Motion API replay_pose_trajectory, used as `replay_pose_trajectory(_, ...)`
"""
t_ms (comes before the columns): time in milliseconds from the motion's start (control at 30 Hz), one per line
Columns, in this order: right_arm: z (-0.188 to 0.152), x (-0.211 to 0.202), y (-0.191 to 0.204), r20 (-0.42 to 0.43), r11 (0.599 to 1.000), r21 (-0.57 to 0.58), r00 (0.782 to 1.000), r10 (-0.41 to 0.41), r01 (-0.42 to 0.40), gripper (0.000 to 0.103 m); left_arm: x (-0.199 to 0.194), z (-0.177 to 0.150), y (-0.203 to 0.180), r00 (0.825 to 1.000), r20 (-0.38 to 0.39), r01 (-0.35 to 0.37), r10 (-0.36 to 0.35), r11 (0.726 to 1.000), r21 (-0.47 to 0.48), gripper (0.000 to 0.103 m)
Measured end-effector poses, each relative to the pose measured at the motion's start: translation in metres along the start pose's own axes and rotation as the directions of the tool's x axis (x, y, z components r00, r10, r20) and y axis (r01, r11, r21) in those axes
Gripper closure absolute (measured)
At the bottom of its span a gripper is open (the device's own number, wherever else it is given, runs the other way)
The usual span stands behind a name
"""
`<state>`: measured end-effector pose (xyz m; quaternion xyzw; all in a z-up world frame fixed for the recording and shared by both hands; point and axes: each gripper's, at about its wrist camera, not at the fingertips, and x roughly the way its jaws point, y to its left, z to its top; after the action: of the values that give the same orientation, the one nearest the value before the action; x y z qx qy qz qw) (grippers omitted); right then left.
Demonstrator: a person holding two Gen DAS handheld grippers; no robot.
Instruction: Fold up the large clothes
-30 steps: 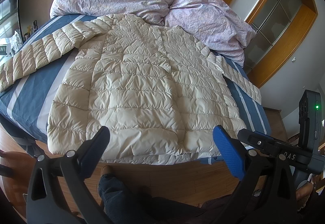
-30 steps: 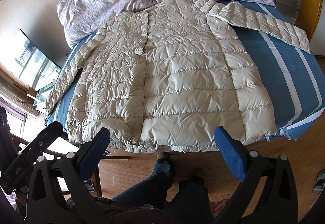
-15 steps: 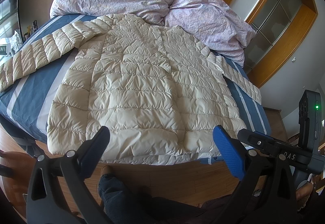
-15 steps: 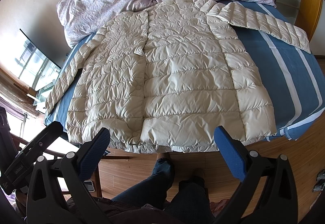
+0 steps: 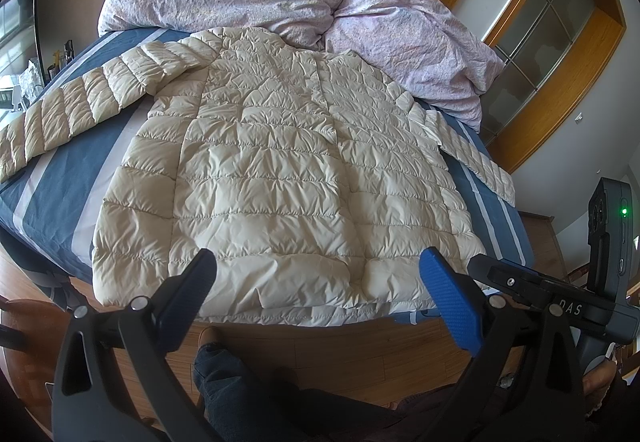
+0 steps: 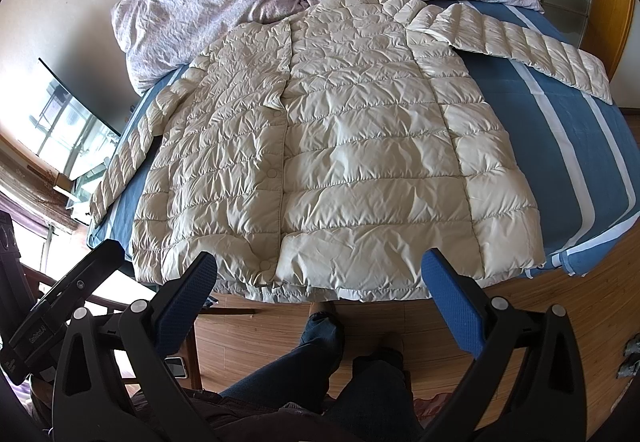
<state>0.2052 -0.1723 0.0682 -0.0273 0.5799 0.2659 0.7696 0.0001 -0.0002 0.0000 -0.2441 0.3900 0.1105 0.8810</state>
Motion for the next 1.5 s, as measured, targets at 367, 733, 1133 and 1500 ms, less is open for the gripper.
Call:
replay_pose_trajectory(367,0.0,0.001,-0.001,0.0,1.0,0.001,1.0,0.001,-0.001,0.001,0.0,0.0,0.0,1.0,0.0,0.0,0.0,1.0,-0.001,0.002)
replay_pose_trajectory(733,0.001,0.002,-0.002,-0.002,1.0,0.001,1.0,0.002,-0.002,0.001,0.0,0.0,0.0,1.0,-0.001,-0.001,0.001,1.0,-0.001,0.002)
replay_pose_trajectory(1133,0.019,0.016,-0.017,0.028,0.999,0.037,1.0,0.003,-0.004,0.001,0.016,0.013,0.003,0.999,-0.011,-0.034,0.034,0.999,0.0,0.002)
replay_pose_trajectory(1500,0.096,0.041,-0.117,0.028,0.967,0.23,0.993,-0.119,0.109,0.001,0.06,0.067,0.001,0.989,-0.015,-0.147,0.147,0.989,0.024,0.002)
